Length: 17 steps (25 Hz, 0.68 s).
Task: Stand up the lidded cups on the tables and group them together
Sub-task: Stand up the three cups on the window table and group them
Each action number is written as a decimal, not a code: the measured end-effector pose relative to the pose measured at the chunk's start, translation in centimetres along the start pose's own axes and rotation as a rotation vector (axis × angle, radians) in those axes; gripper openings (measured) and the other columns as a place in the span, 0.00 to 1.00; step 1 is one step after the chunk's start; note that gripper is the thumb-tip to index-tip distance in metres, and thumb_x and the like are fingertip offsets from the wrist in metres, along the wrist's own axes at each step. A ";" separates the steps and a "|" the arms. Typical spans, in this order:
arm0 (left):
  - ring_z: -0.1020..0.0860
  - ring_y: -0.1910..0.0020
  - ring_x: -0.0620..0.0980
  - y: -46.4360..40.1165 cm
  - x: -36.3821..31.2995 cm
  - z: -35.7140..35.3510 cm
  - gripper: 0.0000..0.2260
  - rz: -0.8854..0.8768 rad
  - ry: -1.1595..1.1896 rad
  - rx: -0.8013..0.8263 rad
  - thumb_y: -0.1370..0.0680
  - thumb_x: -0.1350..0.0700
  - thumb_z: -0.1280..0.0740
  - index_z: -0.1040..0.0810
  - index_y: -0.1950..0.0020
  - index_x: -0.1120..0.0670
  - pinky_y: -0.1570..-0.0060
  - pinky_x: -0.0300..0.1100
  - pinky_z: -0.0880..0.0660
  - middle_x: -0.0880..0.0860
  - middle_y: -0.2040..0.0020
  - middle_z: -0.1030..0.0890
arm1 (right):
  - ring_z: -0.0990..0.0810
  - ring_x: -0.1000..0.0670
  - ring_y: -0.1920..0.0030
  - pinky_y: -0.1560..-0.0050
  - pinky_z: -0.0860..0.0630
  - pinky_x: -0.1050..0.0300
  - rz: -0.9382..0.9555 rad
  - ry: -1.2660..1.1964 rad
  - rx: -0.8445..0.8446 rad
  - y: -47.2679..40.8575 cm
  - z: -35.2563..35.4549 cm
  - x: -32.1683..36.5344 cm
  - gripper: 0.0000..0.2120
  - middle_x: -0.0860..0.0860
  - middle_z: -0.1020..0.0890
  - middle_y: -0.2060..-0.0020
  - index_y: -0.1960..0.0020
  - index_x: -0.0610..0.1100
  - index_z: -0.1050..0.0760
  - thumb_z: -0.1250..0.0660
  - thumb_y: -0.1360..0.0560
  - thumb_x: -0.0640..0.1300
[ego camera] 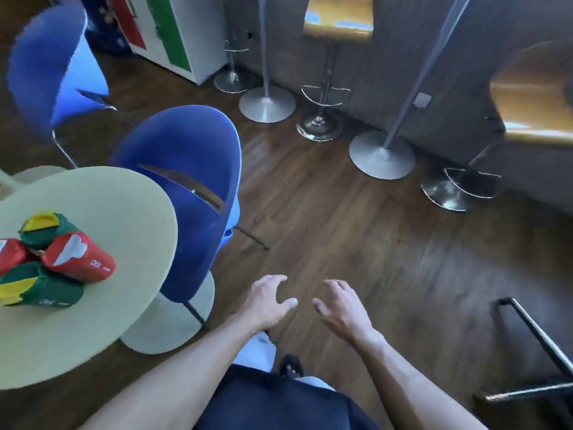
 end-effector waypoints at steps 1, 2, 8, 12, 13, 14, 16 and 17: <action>0.32 0.32 0.49 -1.0 -1.0 -0.6 0.27 -0.018 -0.022 0.043 0.27 0.44 0.33 0.31 0.30 0.50 0.34 0.43 0.34 0.48 0.30 0.29 | 0.29 0.46 0.35 0.38 0.29 0.52 -0.042 -0.017 -0.016 0.2 0.4 -1.2 0.25 0.50 0.28 0.34 0.32 0.48 0.31 0.36 0.26 0.56; 0.32 0.32 0.48 -2.1 -1.8 -1.1 0.27 -0.032 -0.044 0.082 0.27 0.43 0.33 0.31 0.30 0.49 0.35 0.43 0.34 0.48 0.30 0.30 | 0.29 0.46 0.35 0.38 0.29 0.52 -0.081 -0.037 -0.027 0.2 0.8 -2.2 0.24 0.51 0.28 0.34 0.32 0.48 0.31 0.36 0.25 0.57; 0.32 0.32 0.47 -10.1 -7.1 -3.1 0.28 -0.127 -0.109 0.235 0.28 0.40 0.34 0.31 0.30 0.47 0.35 0.46 0.32 0.46 0.30 0.30 | 0.30 0.48 0.34 0.38 0.30 0.54 -0.264 -0.083 -0.077 -2.3 4.0 -6.3 0.24 0.52 0.28 0.34 0.32 0.48 0.31 0.38 0.24 0.57; 0.33 0.31 0.48 -16.7 -11.2 -3.1 0.28 -0.224 -0.159 0.297 0.27 0.41 0.34 0.32 0.30 0.48 0.34 0.46 0.33 0.47 0.30 0.30 | 0.29 0.48 0.35 0.38 0.30 0.54 -0.354 -0.092 -0.144 -5.9 8.0 -8.1 0.24 0.51 0.27 0.35 0.32 0.47 0.30 0.37 0.24 0.57; 0.33 0.30 0.48 -18.1 -12.3 -3.0 0.28 -0.255 -0.185 0.308 0.27 0.40 0.34 0.32 0.30 0.48 0.34 0.46 0.33 0.47 0.30 0.30 | 0.28 0.48 0.35 0.38 0.30 0.54 -0.365 -0.096 -0.168 -6.9 9.0 -8.5 0.24 0.50 0.26 0.35 0.32 0.47 0.30 0.37 0.24 0.57; 0.33 0.30 0.48 -19.6 -13.4 -3.1 0.28 -0.279 -0.203 0.320 0.27 0.40 0.34 0.32 0.30 0.49 0.34 0.45 0.33 0.48 0.30 0.30 | 0.28 0.48 0.35 0.38 0.29 0.53 -0.380 -0.105 -0.190 -7.8 9.9 -9.0 0.23 0.50 0.26 0.35 0.32 0.47 0.30 0.37 0.24 0.56; 0.32 0.31 0.49 -22.1 -15.4 -3.4 0.28 -0.299 -0.241 0.349 0.27 0.40 0.33 0.31 0.30 0.49 0.34 0.45 0.33 0.48 0.30 0.29 | 0.28 0.48 0.35 0.38 0.29 0.53 -0.411 -0.134 -0.216 -9.4 11.9 -9.9 0.23 0.50 0.26 0.35 0.32 0.47 0.30 0.37 0.24 0.56; 0.32 0.31 0.48 -23.0 -16.3 -3.4 0.28 -0.297 -0.254 0.360 0.27 0.40 0.33 0.31 0.30 0.49 0.34 0.45 0.33 0.48 0.31 0.29 | 0.28 0.48 0.35 0.38 0.29 0.53 -0.413 -0.139 -0.226 -10.1 12.6 -10.4 0.23 0.51 0.26 0.35 0.32 0.47 0.30 0.37 0.24 0.56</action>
Point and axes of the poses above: each hand's wrist, its own y-axis away from the middle knuckle, its own z-axis out of the back of the hand, x = y × z, the point moved 1 cm from there along -y, towards the middle knuckle
